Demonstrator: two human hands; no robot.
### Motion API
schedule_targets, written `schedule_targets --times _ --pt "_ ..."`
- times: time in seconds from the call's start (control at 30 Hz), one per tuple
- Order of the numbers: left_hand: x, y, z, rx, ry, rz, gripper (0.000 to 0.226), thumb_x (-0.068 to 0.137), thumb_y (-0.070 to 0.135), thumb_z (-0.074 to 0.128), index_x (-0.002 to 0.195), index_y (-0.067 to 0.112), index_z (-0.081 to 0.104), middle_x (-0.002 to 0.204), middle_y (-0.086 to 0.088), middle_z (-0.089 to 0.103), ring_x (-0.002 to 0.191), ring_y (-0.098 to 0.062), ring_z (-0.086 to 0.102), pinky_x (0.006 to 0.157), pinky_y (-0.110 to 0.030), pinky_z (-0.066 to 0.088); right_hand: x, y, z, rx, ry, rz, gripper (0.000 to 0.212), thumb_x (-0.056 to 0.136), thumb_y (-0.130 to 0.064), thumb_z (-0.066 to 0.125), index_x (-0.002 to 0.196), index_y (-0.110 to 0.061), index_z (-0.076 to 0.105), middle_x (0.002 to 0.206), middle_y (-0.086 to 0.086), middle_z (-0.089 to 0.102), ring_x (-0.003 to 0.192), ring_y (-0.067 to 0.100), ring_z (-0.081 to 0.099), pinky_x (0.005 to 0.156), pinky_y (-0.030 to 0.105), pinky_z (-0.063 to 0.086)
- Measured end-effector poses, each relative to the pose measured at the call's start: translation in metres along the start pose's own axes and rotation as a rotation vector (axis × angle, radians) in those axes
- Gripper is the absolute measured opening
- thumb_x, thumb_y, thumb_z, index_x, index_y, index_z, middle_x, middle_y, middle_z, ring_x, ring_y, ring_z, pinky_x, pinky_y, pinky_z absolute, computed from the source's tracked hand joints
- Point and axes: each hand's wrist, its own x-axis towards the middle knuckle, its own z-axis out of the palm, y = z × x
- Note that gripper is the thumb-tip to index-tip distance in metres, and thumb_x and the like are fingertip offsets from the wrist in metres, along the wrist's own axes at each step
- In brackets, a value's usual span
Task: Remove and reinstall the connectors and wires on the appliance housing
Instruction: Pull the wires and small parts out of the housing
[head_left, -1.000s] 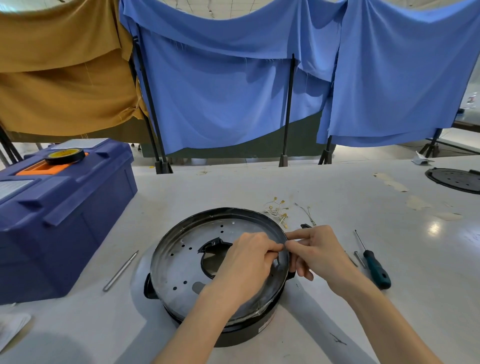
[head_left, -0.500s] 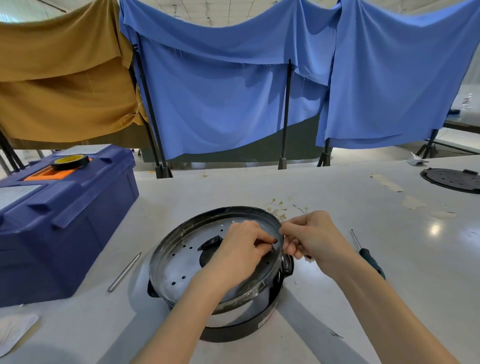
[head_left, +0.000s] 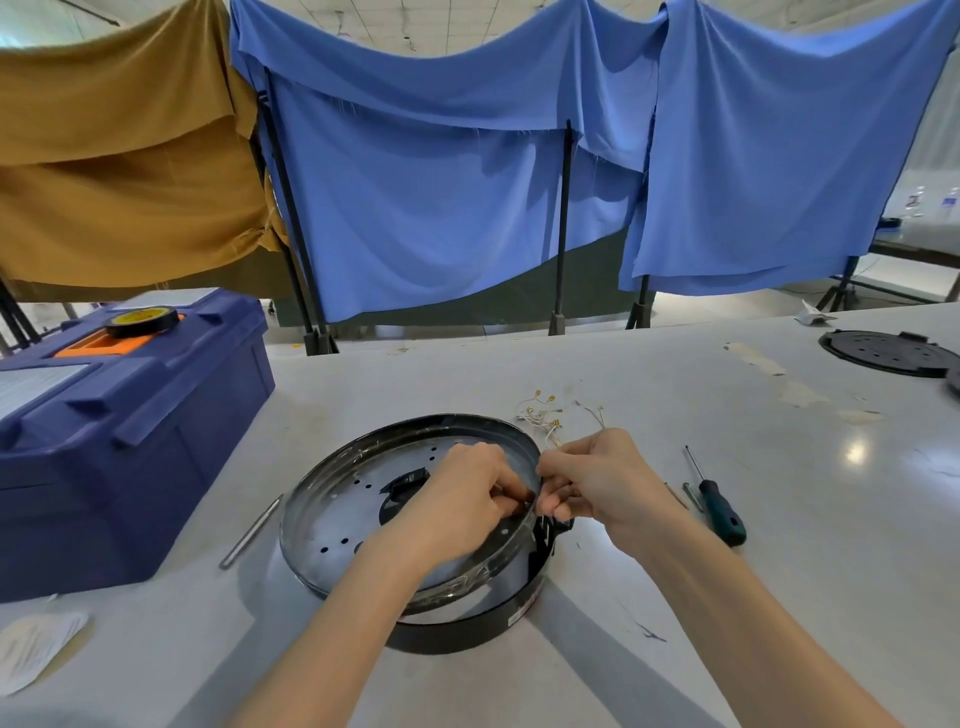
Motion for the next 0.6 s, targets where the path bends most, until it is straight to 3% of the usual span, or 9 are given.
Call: schedule_targets --times 0.23,0.37,0.6 --pt "-0.007 0.001 0.007 0.014 -0.005 0.004 0.017 0.084 0.004 0.064 0.084 0.015 0.077 0.088 -0.004 0.063 0.079 -0.013 0.054 0.07 -0.028 0.043 -0.006 0.006 -0.002 -0.007 0.011 0.017 0.006 0.082 0.009 0.059 0.08 0.013 0.063 0.049 0.02 0.06 0.036 0.021 0.056 0.039 0.02 0.046" --pt "-0.009 0.0 0.01 0.056 0.004 0.012 0.014 0.083 0.002 0.061 0.079 0.008 0.073 0.087 -0.005 0.061 0.077 -0.014 0.053 0.069 -0.032 0.043 -0.007 0.007 -0.003 -0.007 0.01 0.019 0.01 0.082 0.008 0.059 0.086 0.016 0.063 0.052 0.022 0.062 0.037 0.022 0.056 0.039 0.02 0.046" --pt "-0.012 0.003 0.015 0.161 0.005 0.031 0.019 0.087 0.007 0.056 0.085 0.015 0.074 0.094 0.006 0.053 0.089 -0.02 0.054 0.077 -0.043 0.047 -0.008 0.011 -0.004 -0.011 0.01 0.015 0.006 0.081 0.009 0.06 0.08 0.014 0.063 0.049 0.02 0.06 0.038 0.023 0.056 0.04 0.021 0.046"
